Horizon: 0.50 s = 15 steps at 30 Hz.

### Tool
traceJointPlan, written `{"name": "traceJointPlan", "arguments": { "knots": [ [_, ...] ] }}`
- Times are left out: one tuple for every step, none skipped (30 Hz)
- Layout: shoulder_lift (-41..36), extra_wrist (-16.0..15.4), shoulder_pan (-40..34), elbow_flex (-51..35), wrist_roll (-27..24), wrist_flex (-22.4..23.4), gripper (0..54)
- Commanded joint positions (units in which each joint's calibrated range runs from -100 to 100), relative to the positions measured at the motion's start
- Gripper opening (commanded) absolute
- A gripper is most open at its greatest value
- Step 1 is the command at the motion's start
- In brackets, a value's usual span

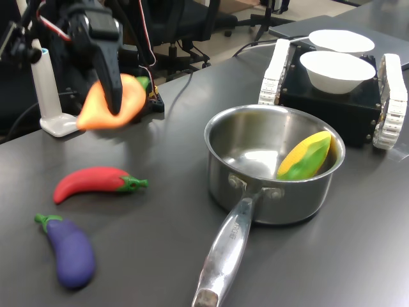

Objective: Pick up the carrot and place them in the pan

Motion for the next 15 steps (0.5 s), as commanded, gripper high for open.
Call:
{"name": "traceJointPlan", "arguments": {
  "knots": [
    [-7.13,-1.1,0.72,-0.18,-6.35,-7.8,0.2],
    [-7.72,-1.01,0.61,0.09,-7.52,-8.65,0.2],
    [-8.31,-0.93,0.38,0.37,-8.5,-9.34,0.2],
    [-8.99,-0.67,-0.19,0.46,-9.04,-9.51,0.2],
    [-9.58,-0.17,-0.77,0.46,-10.16,-9.93,0.2],
    [-10.17,0.0,-1.34,0.55,-10.94,-10.19,0.2],
    [-10.76,0.75,-2.26,0.64,-11.09,-10.19,0.2],
    [-11.43,2.18,-3.52,0.91,-12.06,-10.53,0.2],
    [-12.11,2.77,-4.32,1.37,-12.84,-11.04,0.2],
    [-12.78,3.69,-5.7,1.64,-12.99,-11.04,0.1],
    [-13.37,4.87,-6.84,1.82,-13.68,-11.04,0.1],
    [-14.05,5.71,-7.99,2.37,-14.16,-11.38,0.1],
    [-14.64,7.14,-9.6,2.91,-14.41,-11.47,0.1],
    [-15.31,8.4,-10.97,3.64,-15.24,-11.98,0.1],
    [-15.9,9.16,-12.23,4.55,-15.68,-12.32,0.1]
  ]
}}
